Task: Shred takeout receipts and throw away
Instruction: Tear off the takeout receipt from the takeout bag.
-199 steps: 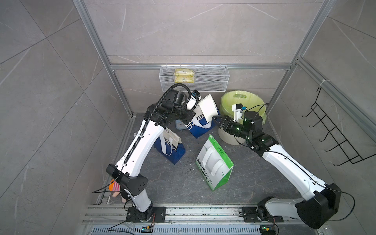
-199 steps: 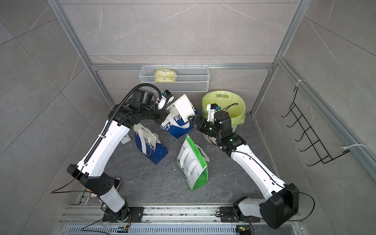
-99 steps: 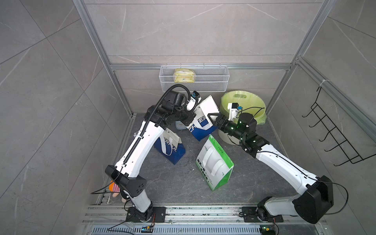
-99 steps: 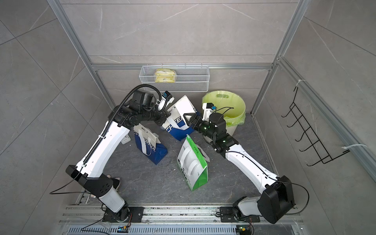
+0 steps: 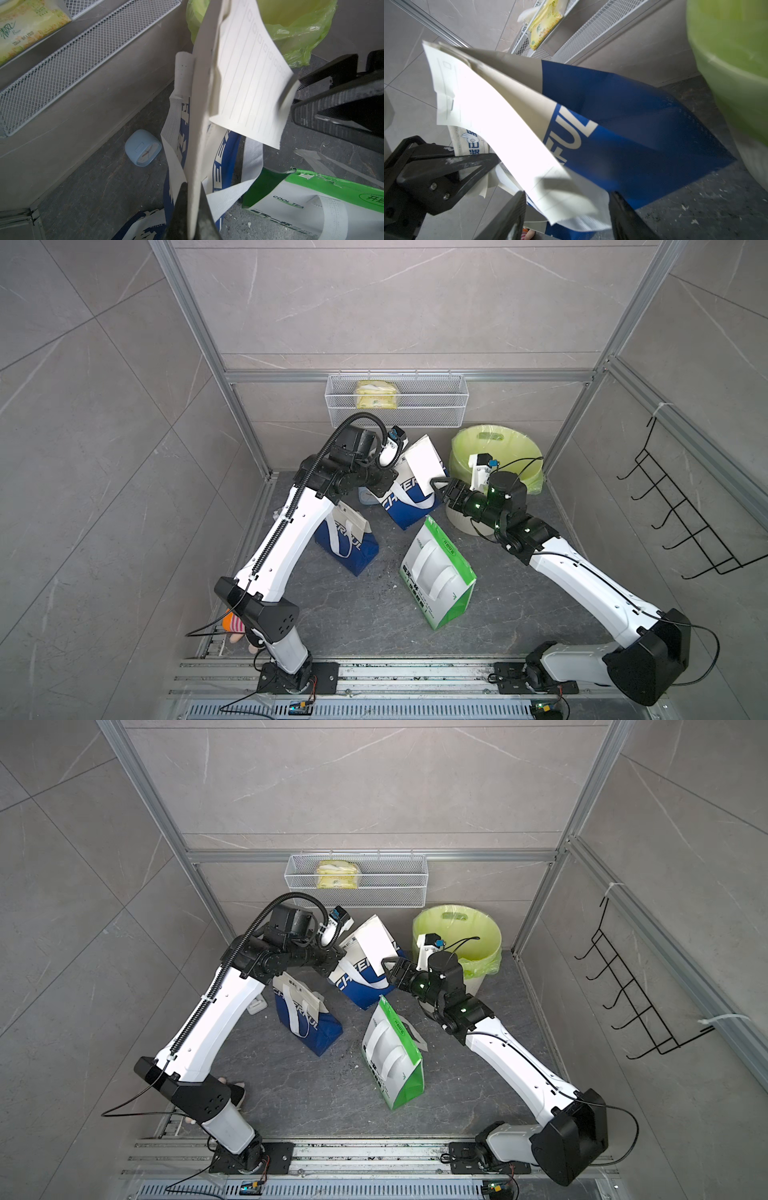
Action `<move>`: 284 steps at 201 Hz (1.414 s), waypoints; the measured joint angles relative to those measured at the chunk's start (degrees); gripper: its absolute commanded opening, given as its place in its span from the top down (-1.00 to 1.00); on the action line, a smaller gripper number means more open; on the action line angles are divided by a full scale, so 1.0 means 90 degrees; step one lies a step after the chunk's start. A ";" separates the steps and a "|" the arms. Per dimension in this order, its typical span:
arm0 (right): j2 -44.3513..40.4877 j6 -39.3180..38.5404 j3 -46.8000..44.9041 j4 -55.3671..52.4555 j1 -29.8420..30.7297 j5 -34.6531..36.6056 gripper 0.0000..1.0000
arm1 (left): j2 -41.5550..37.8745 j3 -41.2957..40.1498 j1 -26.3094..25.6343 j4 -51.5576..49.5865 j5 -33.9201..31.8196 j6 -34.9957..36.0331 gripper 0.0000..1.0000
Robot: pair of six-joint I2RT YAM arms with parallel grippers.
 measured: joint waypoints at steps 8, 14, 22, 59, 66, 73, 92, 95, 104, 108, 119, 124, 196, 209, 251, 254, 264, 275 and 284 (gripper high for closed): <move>0.0000 -0.0061 0.0063 -0.0090 0.0000 0.0046 -0.17 | 0.0000 -0.0007 0.0000 -0.0002 -0.0017 0.0002 1.00; 0.0000 -0.0095 0.0104 -0.0155 0.0000 0.0073 -0.13 | 0.0000 -0.0010 0.0005 -0.0005 -0.0022 0.0002 1.00; 0.0000 -0.0114 0.0124 -0.0185 0.0000 0.0100 -0.10 | 0.0000 -0.0015 0.0010 -0.0002 -0.0022 0.0002 1.00; 0.0053 -0.0080 0.0126 -0.0131 0.0000 0.0097 -0.20 | 0.0000 -0.0114 0.0012 0.0015 0.0044 0.0002 1.00; 0.0085 -0.0068 0.0129 -0.0121 0.0000 0.0100 -0.26 | -0.0002 -0.0151 0.0012 0.0029 0.0056 0.0002 1.00; 0.0112 -0.0058 0.0136 -0.0126 0.0000 0.0097 -0.27 | -0.0010 -0.0189 0.0012 0.0041 0.0075 0.0002 1.00; 0.0187 -0.0027 0.0141 -0.0121 0.0000 0.0100 -0.28 | -0.0019 -0.0248 0.0012 0.0044 0.0148 0.0002 1.00; 0.0192 -0.0027 0.0141 -0.0119 0.0000 0.0100 -0.28 | -0.0022 -0.0253 0.0012 0.0044 0.0155 0.0002 1.00; 0.0199 -0.0007 0.0141 -0.0090 0.0000 0.0100 -0.28 | -0.0032 -0.0262 0.0012 0.0041 0.0177 0.0000 1.00; 0.0199 -0.0005 0.0141 -0.0063 0.0000 0.0100 -0.28 | -0.0036 -0.0262 0.0012 0.0041 0.0189 0.0000 1.00; 0.0199 0.0002 0.0141 -0.0022 0.0000 0.0095 -0.28 | -0.0066 -0.0262 0.0012 0.0046 0.0216 0.0000 1.00; 0.0202 0.0019 0.0141 -0.0002 0.0000 0.0075 -0.28 | -0.0075 -0.0262 0.0012 0.0046 0.0236 0.0000 1.00; 0.0226 0.0163 0.0141 0.0221 0.0000 -0.0046 -0.27 | -0.0287 -0.0265 0.0012 0.0053 0.0342 0.0000 1.00; 0.0226 0.0163 0.0141 0.0216 0.0000 -0.0044 -0.26 | -0.0287 -0.0291 0.0012 0.0068 0.0342 0.0000 1.00; 0.0112 0.0187 0.0151 0.0216 0.0000 -0.0068 -0.14 | -0.0284 -0.0316 0.0012 0.0073 0.0311 0.0000 1.00; 0.0100 0.0194 0.0158 0.0219 0.0000 -0.0070 -0.13 | -0.0284 -0.0318 0.0012 0.0073 0.0308 0.0000 1.00; 0.0068 0.0206 0.0189 0.0219 0.0002 -0.0097 -0.09 | -0.0284 -0.0330 0.0012 0.0075 0.0306 0.0000 1.00; 0.0036 0.0226 0.0219 0.0231 0.0015 -0.0117 -0.03 | -0.0287 -0.0352 0.0012 0.0078 0.0299 0.0000 1.00; 0.0002 0.0240 0.0221 0.0245 0.0039 -0.0119 0.01 | -0.0287 -0.0381 0.0012 0.0085 0.0294 0.0000 1.00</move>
